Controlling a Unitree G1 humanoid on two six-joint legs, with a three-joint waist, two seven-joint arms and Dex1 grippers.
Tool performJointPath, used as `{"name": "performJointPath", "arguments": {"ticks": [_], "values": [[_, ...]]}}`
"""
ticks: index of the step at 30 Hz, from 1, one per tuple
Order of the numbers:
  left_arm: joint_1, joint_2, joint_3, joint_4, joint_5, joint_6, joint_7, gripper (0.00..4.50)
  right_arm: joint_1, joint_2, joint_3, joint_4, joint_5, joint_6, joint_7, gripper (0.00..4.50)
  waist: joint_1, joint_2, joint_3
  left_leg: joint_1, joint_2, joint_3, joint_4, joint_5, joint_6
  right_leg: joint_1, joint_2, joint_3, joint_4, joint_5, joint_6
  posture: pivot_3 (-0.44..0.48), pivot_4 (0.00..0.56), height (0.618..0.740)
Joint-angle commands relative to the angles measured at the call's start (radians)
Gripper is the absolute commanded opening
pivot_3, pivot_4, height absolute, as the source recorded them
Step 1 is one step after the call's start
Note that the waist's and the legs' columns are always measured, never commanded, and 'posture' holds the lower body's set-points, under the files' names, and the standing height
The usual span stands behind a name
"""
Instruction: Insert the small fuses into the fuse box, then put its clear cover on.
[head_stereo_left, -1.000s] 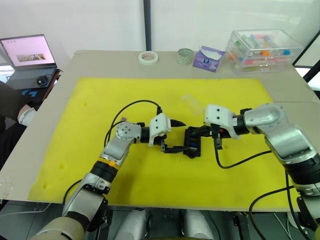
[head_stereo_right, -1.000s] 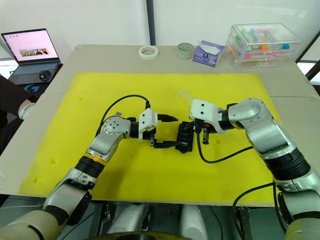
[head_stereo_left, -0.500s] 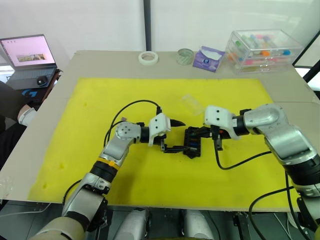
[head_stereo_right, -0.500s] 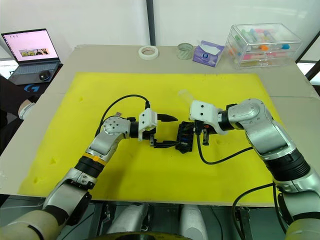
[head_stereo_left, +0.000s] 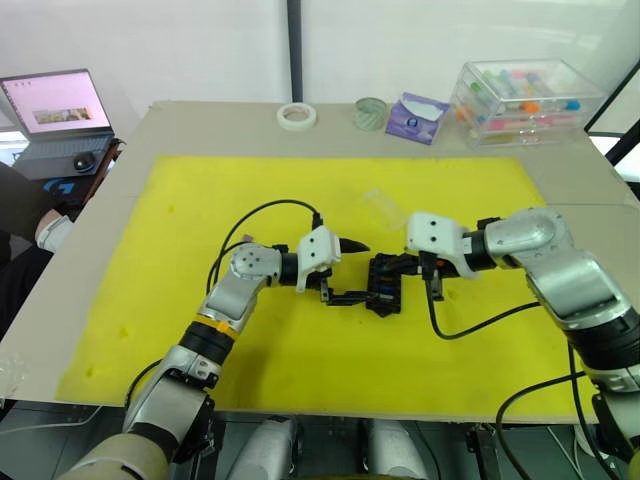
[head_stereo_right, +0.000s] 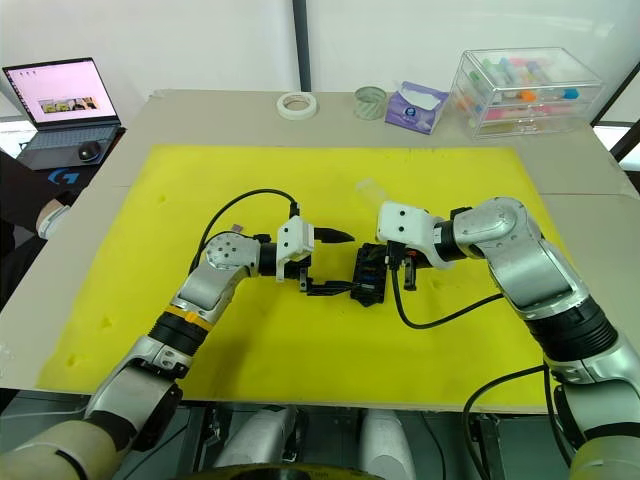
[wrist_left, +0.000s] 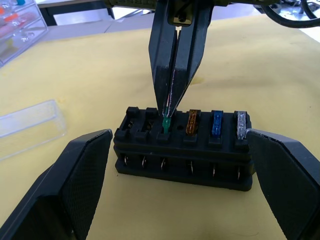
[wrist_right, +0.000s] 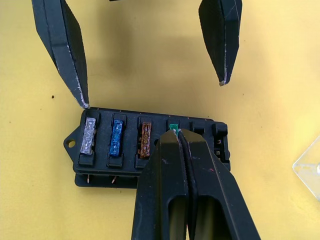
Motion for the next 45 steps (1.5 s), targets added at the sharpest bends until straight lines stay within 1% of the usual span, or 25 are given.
{"name": "performJointPath", "arguments": {"ticks": [1, 7, 15, 25, 35, 39, 45], "values": [[0.003, 0.003, 0.007, -0.032, 0.000, -0.009, 0.003, 4.50, 0.030, 0.012, 0.071, 0.032, -0.037, 0.036, -0.001, 0.03, 0.000, 0.000, 0.000, 0.000, 0.000, 0.000, 0.000, 0.000, 0.000, 0.000, 0.000, 0.000, 0.000, 0.000, 0.000, 0.000, 0.150, 0.740], [-0.003, 0.000, 0.009, -0.024, 0.000, -0.010, 0.005, 4.50, 0.036, -0.002, 0.104, 0.045, -0.074, 0.017, 0.007, 0.03, 0.000, -0.001, -0.002, 0.000, 0.000, 0.000, 0.000, 0.000, 0.000, 0.000, 0.000, 0.000, 0.000, 0.000, 0.000, 0.000, 0.150, 0.740], [0.004, 0.001, 0.006, -0.035, 0.000, -0.005, 0.008, 4.50, 0.057, 0.002, 0.112, 0.035, -0.082, 0.028, 0.016, 0.03, 0.001, -0.005, -0.006, 0.001, 0.000, -0.001, 0.000, 0.000, 0.000, 0.001, 0.000, 0.000, 0.000, 0.000, 0.000, 0.000, 0.150, 0.740], [0.016, 0.002, 0.005, -0.048, 0.003, -0.001, 0.018, 4.50, 0.059, 0.003, 0.122, 0.055, -0.097, 0.011, 0.029, 0.03, 0.002, -0.006, -0.008, 0.001, 0.000, -0.002, 0.000, 0.000, 0.000, 0.003, 0.000, 0.000, -0.001, 0.000, 0.000, 0.000, 0.150, 0.740], [0.020, 0.009, 0.013, -0.051, -0.004, -0.006, 0.012, 4.50, 0.044, -0.002, 0.026, 0.054, -0.035, -0.003, 0.039, 0.03, 0.002, -0.006, -0.008, 0.001, 0.000, -0.002, 0.000, 0.000, 0.000, 0.003, 0.000, -0.001, -0.001, 0.000, 0.000, 0.000, 0.150, 0.740], [0.024, 0.017, 0.019, -0.064, -0.016, -0.002, 0.001, 4.50, 0.031, -0.001, -0.046, 0.025, 0.033, 0.044, 0.036, 0.03, 0.002, -0.006, -0.008, 0.001, 0.000, -0.002, 0.000, 0.000, 0.000, 0.003, 0.000, -0.001, -0.001, 0.000, 0.000, 0.000, 0.150, 0.740], [0.032, 0.030, 0.027, -0.086, -0.036, 0.007, -0.017, 4.50, 0.044, -0.009, -0.094, 0.004, 0.087, 0.067, 0.028, 0.03, 0.002, -0.006, -0.007, 0.001, 0.000, -0.002, 0.000, 0.000, 0.000, 0.002, 0.000, 0.000, -0.001, 0.000, 0.000, 0.000, 0.150, 0.740]]}}
